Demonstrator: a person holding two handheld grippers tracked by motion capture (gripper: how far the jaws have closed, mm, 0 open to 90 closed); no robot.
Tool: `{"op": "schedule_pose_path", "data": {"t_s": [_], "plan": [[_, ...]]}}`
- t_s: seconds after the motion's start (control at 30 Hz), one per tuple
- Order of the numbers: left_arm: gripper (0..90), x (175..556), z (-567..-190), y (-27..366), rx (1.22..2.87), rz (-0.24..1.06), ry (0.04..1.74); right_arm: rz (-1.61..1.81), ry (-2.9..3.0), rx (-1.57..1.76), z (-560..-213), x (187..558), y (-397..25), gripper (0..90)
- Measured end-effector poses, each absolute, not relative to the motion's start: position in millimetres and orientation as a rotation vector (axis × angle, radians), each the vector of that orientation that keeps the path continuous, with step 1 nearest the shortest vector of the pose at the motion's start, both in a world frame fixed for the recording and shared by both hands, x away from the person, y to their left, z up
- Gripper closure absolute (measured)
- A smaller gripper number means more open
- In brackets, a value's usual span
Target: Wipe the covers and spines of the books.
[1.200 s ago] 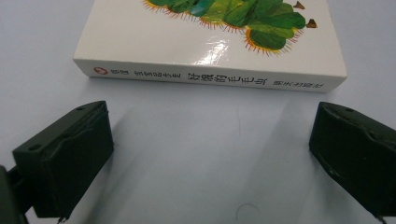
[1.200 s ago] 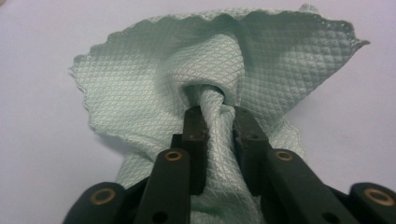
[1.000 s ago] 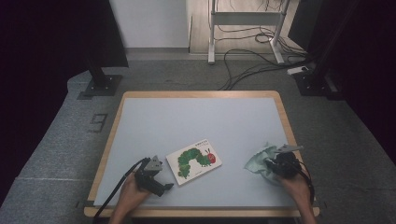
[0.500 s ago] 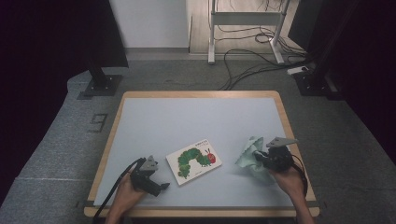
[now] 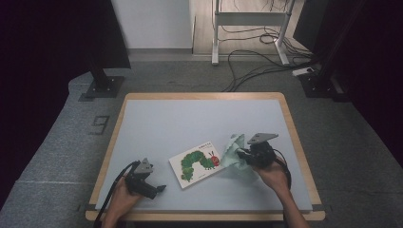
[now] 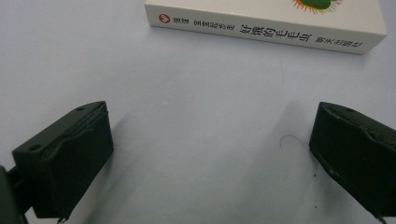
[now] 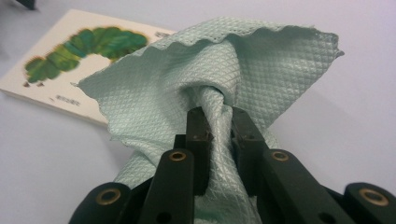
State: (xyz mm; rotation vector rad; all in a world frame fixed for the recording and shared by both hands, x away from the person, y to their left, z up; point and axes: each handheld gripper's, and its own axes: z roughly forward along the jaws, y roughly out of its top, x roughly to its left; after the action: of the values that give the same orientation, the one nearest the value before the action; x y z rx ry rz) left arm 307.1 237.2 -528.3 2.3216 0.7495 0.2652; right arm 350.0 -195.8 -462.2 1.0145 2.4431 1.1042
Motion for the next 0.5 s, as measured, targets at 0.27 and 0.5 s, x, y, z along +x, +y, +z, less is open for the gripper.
{"op": "schedule_pose_path", "data": {"t_s": [0.27,0.5], "plan": [[0.0,307,-529,237,2.319,0.268,0.749,1.115,2.509,0.927,-472,357,-159,78.9],[0.0,307,-529,237,2.319,0.268,0.749,1.069,2.580,0.891,-497,361,-138,78.7]]}}
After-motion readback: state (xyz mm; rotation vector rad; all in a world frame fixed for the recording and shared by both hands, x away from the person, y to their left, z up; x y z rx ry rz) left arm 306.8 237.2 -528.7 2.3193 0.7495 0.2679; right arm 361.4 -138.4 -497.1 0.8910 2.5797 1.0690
